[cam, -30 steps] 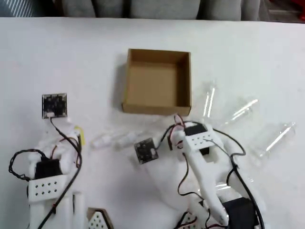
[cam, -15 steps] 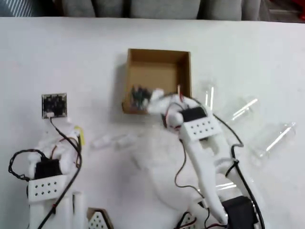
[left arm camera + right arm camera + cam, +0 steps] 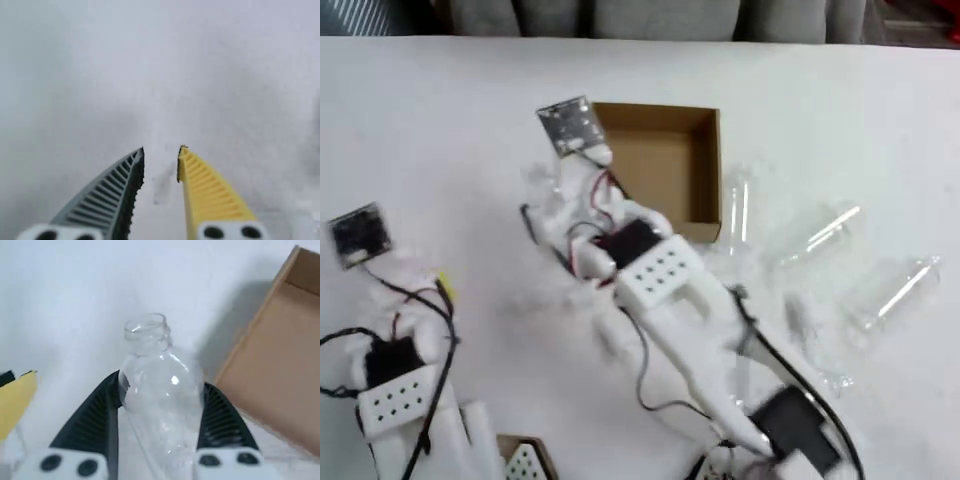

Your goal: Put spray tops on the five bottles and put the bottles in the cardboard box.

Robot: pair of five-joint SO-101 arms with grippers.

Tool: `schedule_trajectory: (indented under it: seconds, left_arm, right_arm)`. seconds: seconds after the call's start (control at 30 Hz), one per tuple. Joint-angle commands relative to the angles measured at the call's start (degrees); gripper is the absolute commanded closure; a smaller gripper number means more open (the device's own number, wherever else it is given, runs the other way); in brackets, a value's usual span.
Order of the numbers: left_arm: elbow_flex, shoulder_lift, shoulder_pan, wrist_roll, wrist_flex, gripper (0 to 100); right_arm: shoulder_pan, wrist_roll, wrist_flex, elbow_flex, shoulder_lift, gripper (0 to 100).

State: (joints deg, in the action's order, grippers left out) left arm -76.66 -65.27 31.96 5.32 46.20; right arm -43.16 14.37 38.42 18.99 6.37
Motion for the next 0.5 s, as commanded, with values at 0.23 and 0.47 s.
schedule_trajectory:
  seconds: [0.23,0.47]
  left_arm:
    - [3.6,0.57,1.98,1.49,-1.14,87]
    - [3.52,0.57,1.98,1.41,-1.14,87]
  right_arm:
    - [-4.35,-2.99,-3.56,-18.9,-24.48,90.2]
    - [-4.0,-3.34,13.58,-32.0,-28.62,70.0]
